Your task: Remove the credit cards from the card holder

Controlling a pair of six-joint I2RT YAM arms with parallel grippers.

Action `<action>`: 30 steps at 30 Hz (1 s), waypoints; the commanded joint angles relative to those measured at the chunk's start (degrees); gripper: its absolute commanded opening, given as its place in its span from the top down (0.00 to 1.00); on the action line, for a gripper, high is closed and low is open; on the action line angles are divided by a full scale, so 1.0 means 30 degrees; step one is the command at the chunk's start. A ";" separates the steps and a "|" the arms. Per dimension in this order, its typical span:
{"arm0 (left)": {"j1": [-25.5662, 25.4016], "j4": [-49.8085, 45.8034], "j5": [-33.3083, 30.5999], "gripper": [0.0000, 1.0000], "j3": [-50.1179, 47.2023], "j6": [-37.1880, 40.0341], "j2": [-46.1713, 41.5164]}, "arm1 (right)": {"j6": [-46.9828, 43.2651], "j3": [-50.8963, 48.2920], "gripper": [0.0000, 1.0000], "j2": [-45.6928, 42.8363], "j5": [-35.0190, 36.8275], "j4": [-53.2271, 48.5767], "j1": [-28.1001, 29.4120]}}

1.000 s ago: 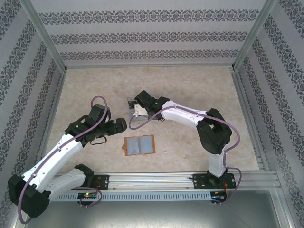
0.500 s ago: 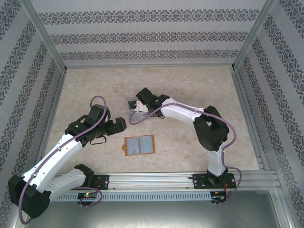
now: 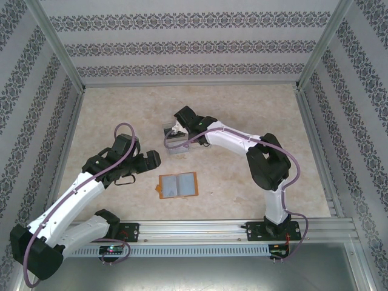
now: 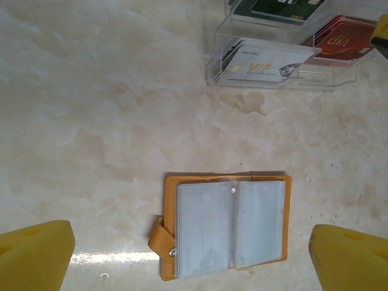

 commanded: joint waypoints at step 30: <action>0.0213 0.2843 0.4431 0.07 -0.1945 -0.1098 0.1036 | 2.4485 -0.7805 1.00 -1.0681 -0.7757 -0.1216 0.1560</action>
